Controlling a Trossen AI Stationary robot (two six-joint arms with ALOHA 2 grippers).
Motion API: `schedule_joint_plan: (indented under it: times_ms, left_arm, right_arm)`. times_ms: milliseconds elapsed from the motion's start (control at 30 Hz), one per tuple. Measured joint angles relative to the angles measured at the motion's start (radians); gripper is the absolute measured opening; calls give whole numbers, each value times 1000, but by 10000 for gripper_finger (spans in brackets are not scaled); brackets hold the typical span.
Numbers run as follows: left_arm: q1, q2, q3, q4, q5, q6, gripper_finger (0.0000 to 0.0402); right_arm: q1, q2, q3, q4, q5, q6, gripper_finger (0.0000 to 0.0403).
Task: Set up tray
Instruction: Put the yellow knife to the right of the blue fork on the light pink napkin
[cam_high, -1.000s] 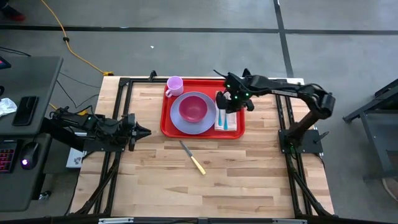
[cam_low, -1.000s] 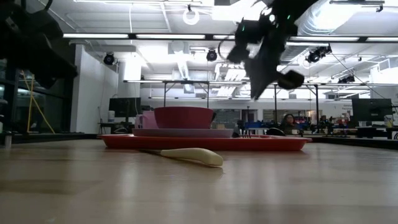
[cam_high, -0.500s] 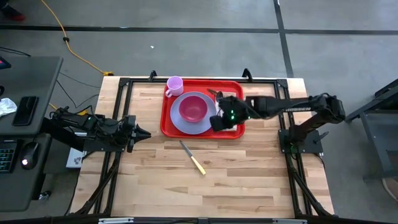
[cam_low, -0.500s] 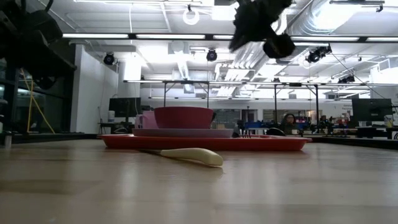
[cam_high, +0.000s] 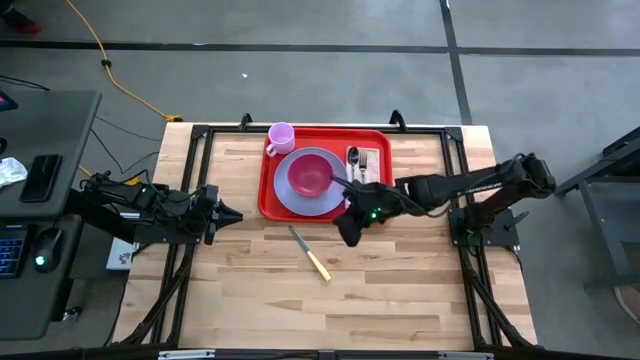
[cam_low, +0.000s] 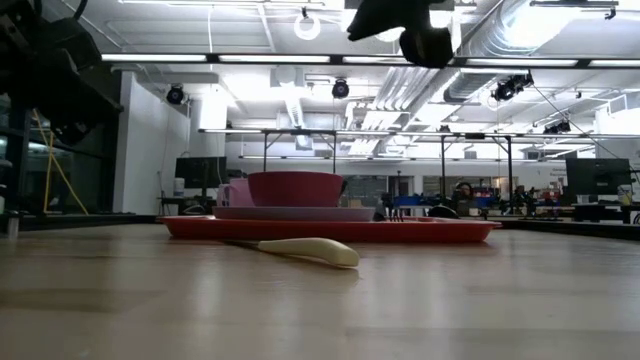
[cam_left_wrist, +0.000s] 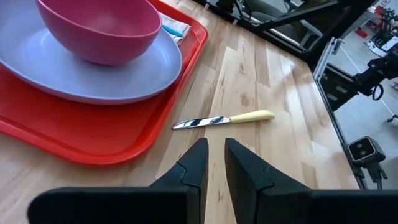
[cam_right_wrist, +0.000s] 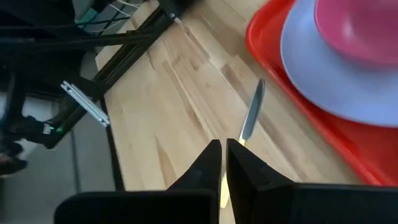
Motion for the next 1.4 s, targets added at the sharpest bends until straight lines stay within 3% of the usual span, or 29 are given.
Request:
schedule_joint_plan:
  times_ms: [167,400,800,1400]
  left_arm:
    - [0,0,0,0,0,1,85]
    - [0,0,0,0,0,2,85]
    - [0,0,0,-6,2,8,85]
    - [0,0,0,-1,1,65,85]
  right_arm:
    - [29,0,0,69,58,-76,2]
    - [18,30,0,98,10,-64,3]
    - [7,279,0,214,-184,36,26]
    - [4,392,16,306,-225,-7,61]
